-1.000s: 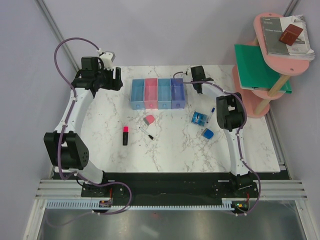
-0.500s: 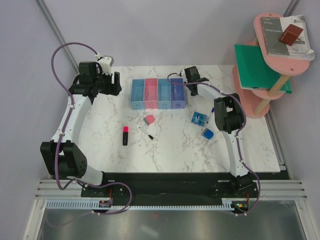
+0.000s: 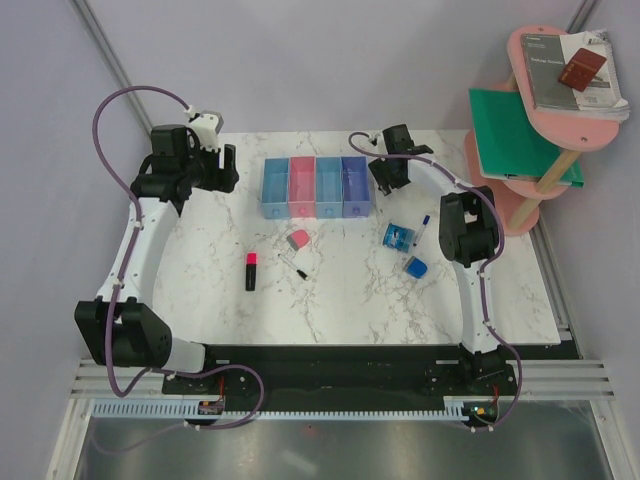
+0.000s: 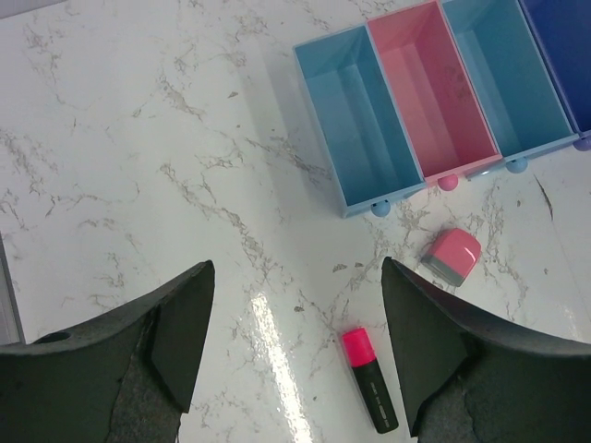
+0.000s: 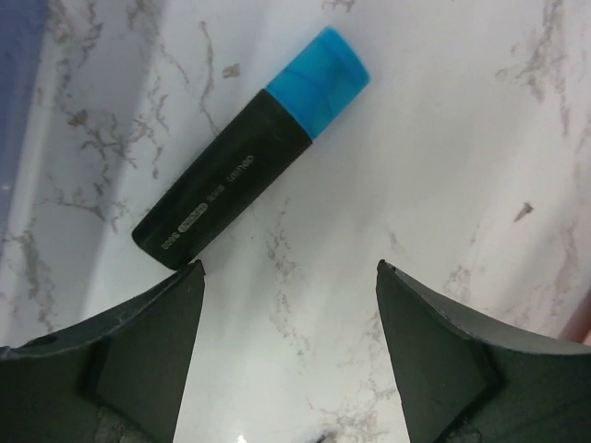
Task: Sort the stationery into containers
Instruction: Move the pen to the center of the board.
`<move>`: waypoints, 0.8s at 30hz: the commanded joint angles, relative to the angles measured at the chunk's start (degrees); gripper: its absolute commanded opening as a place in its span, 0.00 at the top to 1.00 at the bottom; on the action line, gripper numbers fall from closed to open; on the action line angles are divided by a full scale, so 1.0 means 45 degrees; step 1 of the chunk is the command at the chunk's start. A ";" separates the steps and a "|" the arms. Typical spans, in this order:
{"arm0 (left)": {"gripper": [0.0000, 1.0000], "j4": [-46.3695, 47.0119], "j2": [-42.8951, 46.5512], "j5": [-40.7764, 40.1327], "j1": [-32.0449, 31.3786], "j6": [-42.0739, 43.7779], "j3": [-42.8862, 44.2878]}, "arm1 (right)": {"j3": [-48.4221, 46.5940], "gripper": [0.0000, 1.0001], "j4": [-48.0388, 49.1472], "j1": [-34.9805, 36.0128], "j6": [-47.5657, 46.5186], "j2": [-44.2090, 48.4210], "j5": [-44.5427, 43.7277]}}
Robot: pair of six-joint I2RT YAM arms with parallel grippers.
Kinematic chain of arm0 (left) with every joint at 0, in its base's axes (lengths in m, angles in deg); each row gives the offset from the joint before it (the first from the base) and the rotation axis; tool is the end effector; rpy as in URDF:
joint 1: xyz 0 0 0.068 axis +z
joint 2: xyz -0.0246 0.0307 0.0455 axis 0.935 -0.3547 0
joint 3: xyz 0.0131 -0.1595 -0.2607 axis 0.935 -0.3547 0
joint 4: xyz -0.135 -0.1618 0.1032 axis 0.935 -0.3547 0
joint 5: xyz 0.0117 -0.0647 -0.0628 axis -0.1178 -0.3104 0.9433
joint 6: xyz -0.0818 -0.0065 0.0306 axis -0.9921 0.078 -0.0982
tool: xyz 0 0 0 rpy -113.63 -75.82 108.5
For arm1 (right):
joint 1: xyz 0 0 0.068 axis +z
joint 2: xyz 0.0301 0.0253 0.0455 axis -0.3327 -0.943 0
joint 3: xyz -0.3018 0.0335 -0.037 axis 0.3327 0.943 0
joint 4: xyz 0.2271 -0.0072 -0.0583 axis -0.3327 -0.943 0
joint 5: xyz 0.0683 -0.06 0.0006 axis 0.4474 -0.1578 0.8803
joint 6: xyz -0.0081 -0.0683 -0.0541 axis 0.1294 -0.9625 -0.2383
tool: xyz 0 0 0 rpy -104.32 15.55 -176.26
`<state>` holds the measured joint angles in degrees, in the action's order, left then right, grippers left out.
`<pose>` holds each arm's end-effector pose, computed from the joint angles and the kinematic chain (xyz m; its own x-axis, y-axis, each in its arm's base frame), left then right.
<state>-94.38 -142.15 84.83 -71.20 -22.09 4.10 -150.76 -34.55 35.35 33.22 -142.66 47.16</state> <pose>0.3162 -0.0271 0.3827 -0.5029 0.1793 -0.8455 0.2958 0.9549 0.0266 0.5256 0.1321 0.1729 -0.7163 -0.4800 -0.5064 -0.3538 0.8754 -0.3294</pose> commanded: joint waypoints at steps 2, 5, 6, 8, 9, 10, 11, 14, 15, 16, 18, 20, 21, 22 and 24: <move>0.20 -0.0001 0.0610 -0.0271 0.0069 0.0502 -0.0084 | -0.0876 0.17 -0.0602 0.0036 0.1667 0.0409 0.1549; 0.20 -0.0059 0.0688 -0.0291 0.0068 0.0502 -0.0123 | -0.1111 0.17 -0.0660 -0.0140 0.2271 0.0507 0.2153; 0.20 -0.0079 0.0688 -0.0272 0.0068 0.0483 -0.0123 | -0.1151 0.16 -0.0680 -0.0256 0.2390 0.0604 0.2310; 0.20 -0.0060 0.0708 -0.0252 0.0068 0.0424 -0.0123 | -0.1248 0.16 -0.0777 -0.0354 0.2663 0.0682 0.2622; 0.20 -0.0098 0.0688 -0.0194 0.0068 0.0424 -0.0123 | -0.1249 0.16 -0.0778 -0.0451 0.2761 0.0799 0.2682; 0.20 -0.0099 0.0688 -0.0155 0.0068 0.0385 -0.0104 | -0.1229 0.16 -0.0797 -0.0510 0.2878 0.0839 0.2780; 0.20 -0.0118 0.0669 -0.0135 0.0068 0.0365 -0.0065 | -0.1229 0.16 -0.0759 -0.0588 0.3053 0.0858 0.2800; 0.20 -0.0157 0.0649 -0.0115 0.0068 0.0365 0.0033 | -0.1171 0.16 -0.0505 -0.0823 0.3794 0.0839 0.3541; 0.20 -0.0138 0.0668 -0.0096 0.0068 0.0404 0.0053 | -0.1171 0.16 -0.0408 -0.0882 0.4010 0.0723 0.3678; 0.20 -0.0157 0.0669 -0.0096 0.0068 0.0404 0.0072 | -0.1190 0.16 -0.0310 -0.0882 0.4109 0.0645 0.3718; 0.20 -0.0157 0.0688 -0.0096 0.0068 0.0443 0.0092 | -0.1229 0.16 -0.0154 -0.0901 0.4343 0.0372 0.3951; 0.20 -0.0216 0.0727 -0.0076 0.0068 0.0482 0.0073 | -0.1462 0.16 -0.0036 -0.0902 0.4695 0.0118 0.4420; 0.20 -0.0235 0.0727 -0.0096 0.0068 0.0521 0.0053 | -0.1560 0.16 -0.0016 -0.0921 0.4812 -0.0135 0.4498; 0.20 -0.0255 0.0747 -0.0096 0.0068 0.0579 0.0033 | -0.1658 0.16 0.0003 -0.0921 0.4987 -0.0253 0.4635; 0.20 -0.0274 0.0727 -0.0115 0.0068 0.0638 0.0014 | -0.1775 0.16 0.0100 -0.0921 0.5164 -0.0526 0.4753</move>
<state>-95.27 -140.82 84.50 -71.18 -21.59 3.95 -155.24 -36.56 30.72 52.48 -142.98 64.64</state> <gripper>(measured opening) 0.798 0.842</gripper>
